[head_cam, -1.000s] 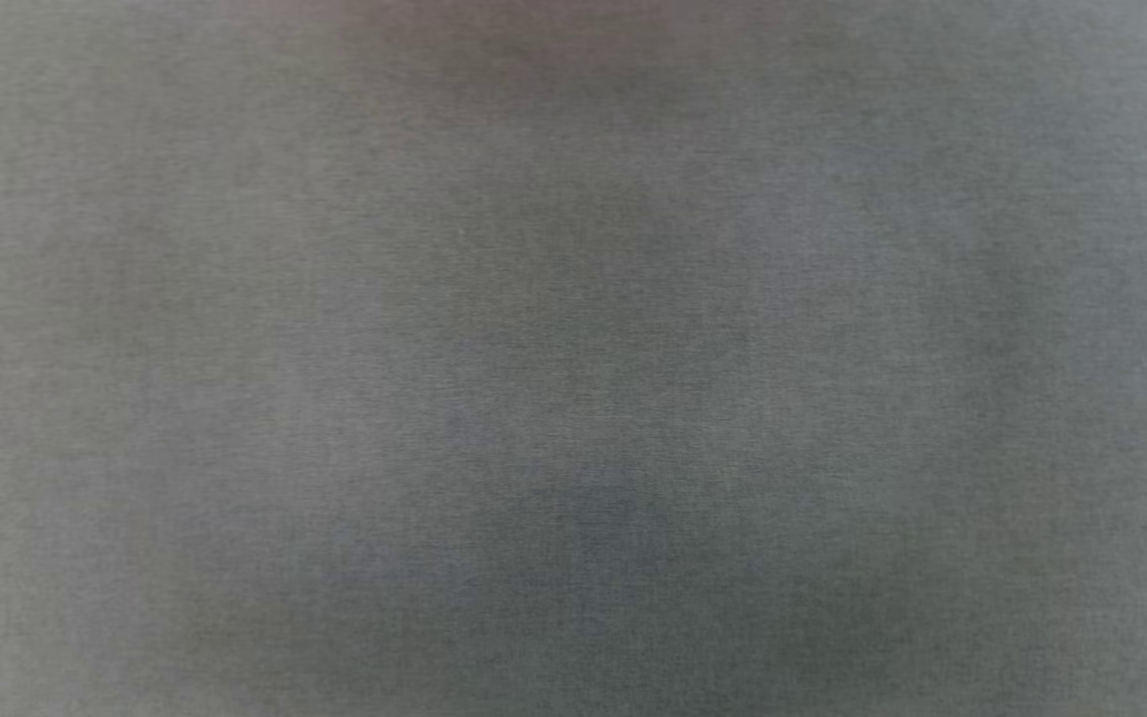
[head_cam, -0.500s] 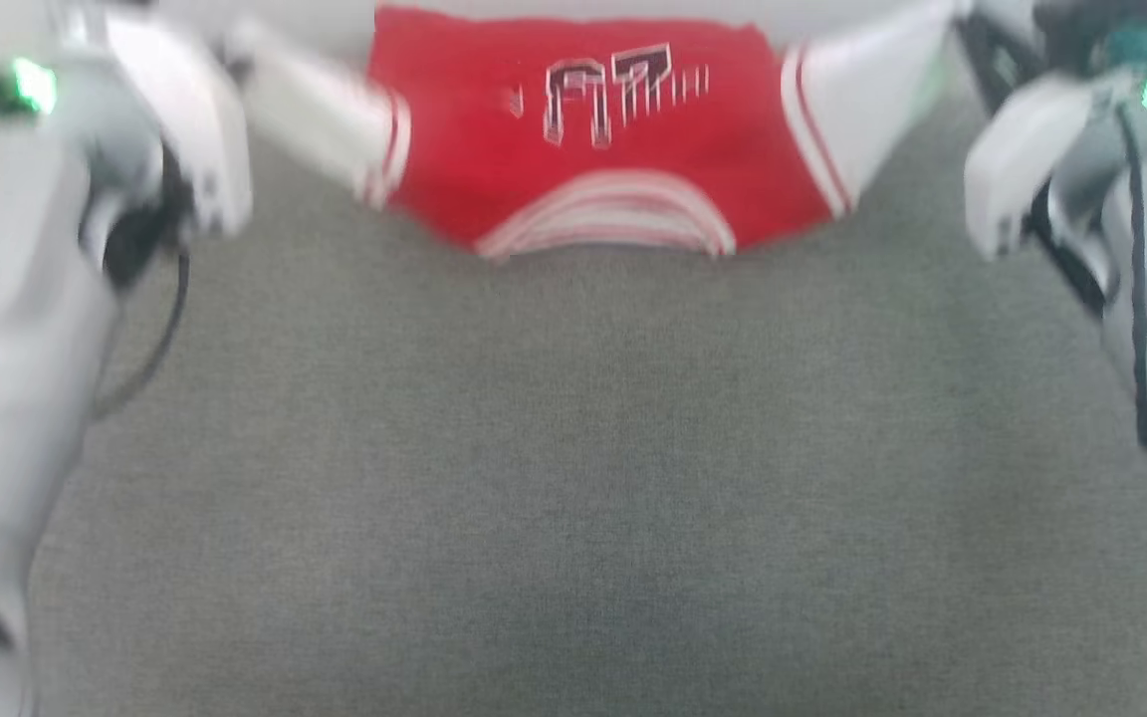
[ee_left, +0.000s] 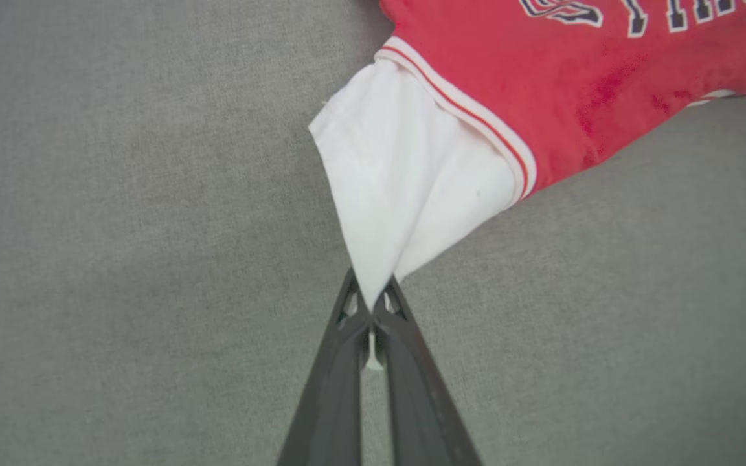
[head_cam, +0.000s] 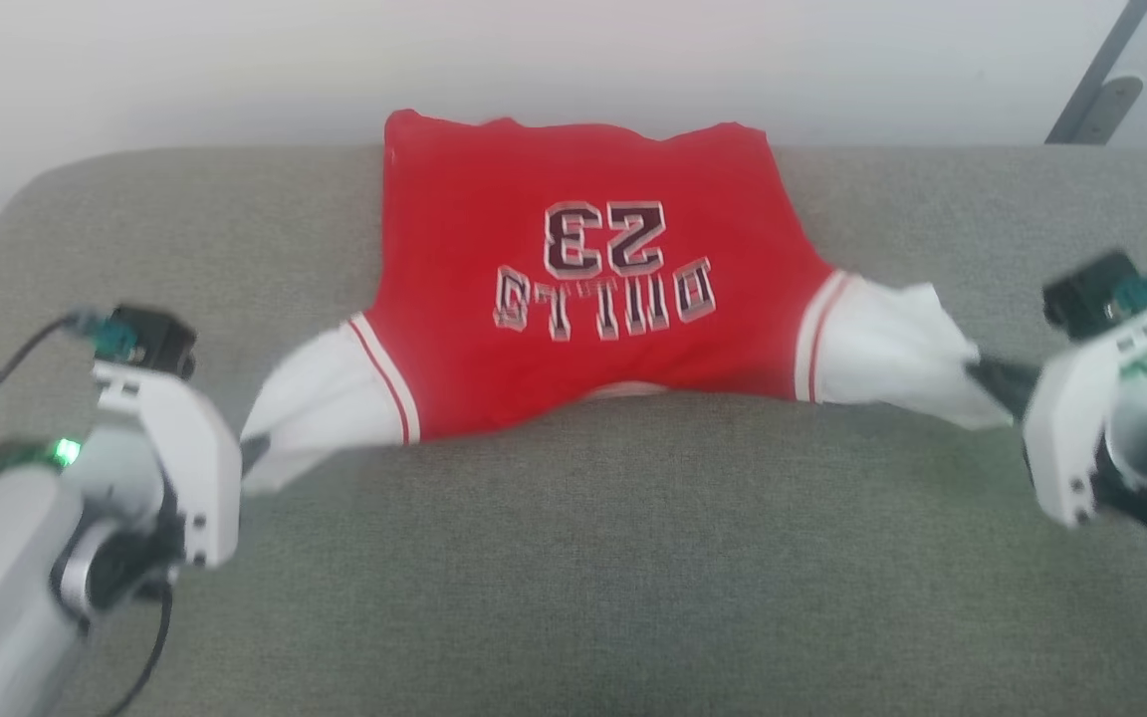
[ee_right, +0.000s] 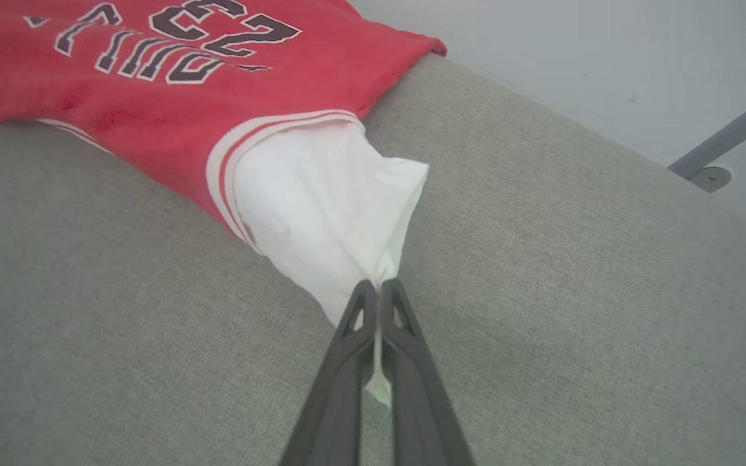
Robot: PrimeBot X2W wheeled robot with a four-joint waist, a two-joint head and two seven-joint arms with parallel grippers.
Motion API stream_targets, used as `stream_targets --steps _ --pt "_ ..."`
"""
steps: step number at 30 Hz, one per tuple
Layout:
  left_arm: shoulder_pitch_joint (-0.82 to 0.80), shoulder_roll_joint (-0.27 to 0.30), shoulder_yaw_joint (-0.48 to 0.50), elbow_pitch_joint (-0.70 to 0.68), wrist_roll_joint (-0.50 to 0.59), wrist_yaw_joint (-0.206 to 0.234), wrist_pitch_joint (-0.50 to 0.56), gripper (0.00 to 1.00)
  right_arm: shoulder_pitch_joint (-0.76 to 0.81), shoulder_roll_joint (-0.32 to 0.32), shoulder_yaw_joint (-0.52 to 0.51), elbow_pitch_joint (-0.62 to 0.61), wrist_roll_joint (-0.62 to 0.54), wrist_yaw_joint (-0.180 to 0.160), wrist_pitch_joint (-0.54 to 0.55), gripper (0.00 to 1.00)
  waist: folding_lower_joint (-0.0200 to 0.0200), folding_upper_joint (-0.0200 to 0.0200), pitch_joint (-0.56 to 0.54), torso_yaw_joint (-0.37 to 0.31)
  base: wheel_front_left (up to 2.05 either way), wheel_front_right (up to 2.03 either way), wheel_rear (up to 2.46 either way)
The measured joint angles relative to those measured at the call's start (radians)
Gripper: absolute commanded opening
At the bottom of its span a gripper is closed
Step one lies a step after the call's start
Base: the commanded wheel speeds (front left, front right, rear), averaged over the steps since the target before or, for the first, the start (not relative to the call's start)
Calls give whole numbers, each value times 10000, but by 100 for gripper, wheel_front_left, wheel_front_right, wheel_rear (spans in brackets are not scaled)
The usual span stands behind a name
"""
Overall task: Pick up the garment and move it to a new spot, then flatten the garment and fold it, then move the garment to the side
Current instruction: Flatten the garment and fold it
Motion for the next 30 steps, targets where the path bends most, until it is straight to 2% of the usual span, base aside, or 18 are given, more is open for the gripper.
stream_targets --steps 10,11,14,17,19,22,25,30 --pt "3209 2159 980 -5101 -986 2949 616 0 1894 -2029 -73 -2740 1745 -2 2295 0 0 0 -196 147 0 0 0" --pt "3684 2558 1191 -5833 -1189 3478 711 0 2279 -2376 -249 -3287 2040 -2 2698 0 0 0 -175 165 0 0 0" --pt "4394 3104 1375 -6744 -1365 4146 857 0 2907 -2878 -596 -4027 2499 0 3312 0 -1 0 -109 178 0 0 0" --pt "5005 3359 1547 -7398 -1528 4658 805 0 3615 -3187 -1062 -4445 2796 -2 3622 0 0 0 -2 180 0 0 0" --pt "5321 3427 1593 -7624 -1570 4830 675 0 4035 -3237 -1388 -4598 2777 0 3670 0 -1 0 86 182 0 0 0" --pt "5594 3356 1639 -7685 -1576 4878 370 0 4536 -2922 -1879 -4556 2477 -2 3515 0 -1 0 212 178 0 0 0" --pt "5650 3150 1574 -7505 -1561 4788 151 0 4908 -2242 -2293 -4301 1942 -2 3336 0 -1 0 321 177 0 0 0" --pt "5509 2635 1304 -6955 -1379 4380 -117 0 5156 -943 -2711 -3609 744 -10 3166 0 -1 0 453 162 0 0 0"
